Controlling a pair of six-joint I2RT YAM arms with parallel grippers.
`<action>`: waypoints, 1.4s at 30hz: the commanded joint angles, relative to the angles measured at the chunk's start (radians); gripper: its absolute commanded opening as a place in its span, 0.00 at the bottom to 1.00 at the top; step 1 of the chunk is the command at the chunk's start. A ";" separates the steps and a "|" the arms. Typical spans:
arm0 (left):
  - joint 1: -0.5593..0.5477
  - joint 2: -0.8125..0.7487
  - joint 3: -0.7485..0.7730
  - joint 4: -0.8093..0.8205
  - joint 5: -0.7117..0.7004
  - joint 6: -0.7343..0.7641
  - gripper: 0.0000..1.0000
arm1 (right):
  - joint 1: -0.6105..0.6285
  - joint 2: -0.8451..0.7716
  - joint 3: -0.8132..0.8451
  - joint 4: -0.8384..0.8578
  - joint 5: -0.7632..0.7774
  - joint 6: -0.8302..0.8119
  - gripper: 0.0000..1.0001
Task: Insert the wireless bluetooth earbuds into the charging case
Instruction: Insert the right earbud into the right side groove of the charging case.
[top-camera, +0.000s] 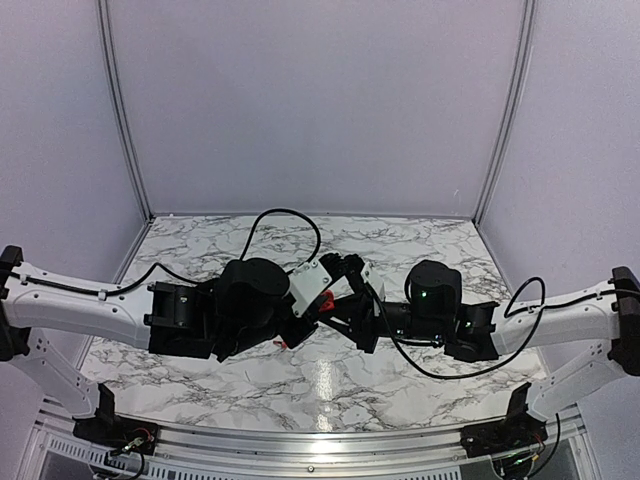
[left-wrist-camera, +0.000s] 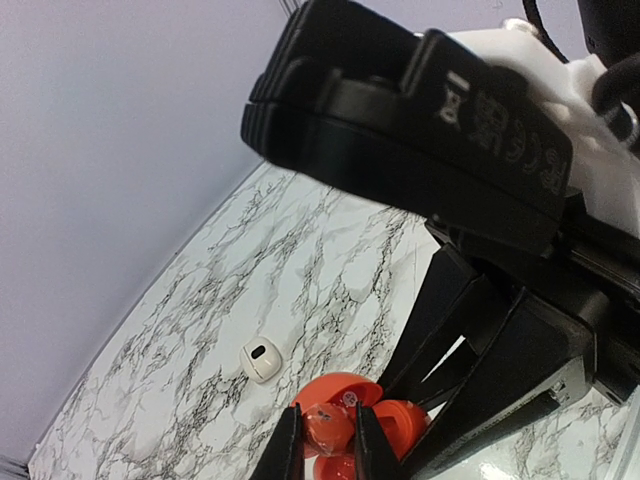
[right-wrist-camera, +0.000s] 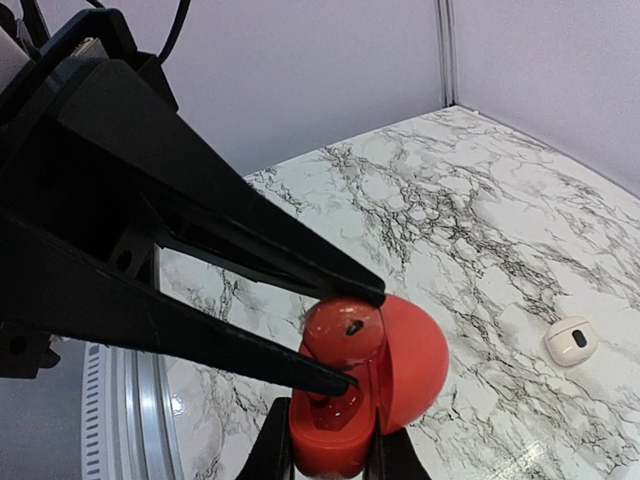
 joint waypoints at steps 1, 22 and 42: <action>-0.020 0.015 0.023 0.014 -0.023 0.022 0.08 | 0.007 -0.017 0.044 0.049 0.022 0.058 0.00; -0.033 0.002 0.029 -0.006 -0.029 -0.017 0.18 | 0.006 -0.031 0.038 0.090 0.084 0.053 0.00; -0.032 -0.013 0.035 -0.034 -0.019 -0.043 0.25 | 0.006 -0.049 0.025 0.092 0.067 0.008 0.00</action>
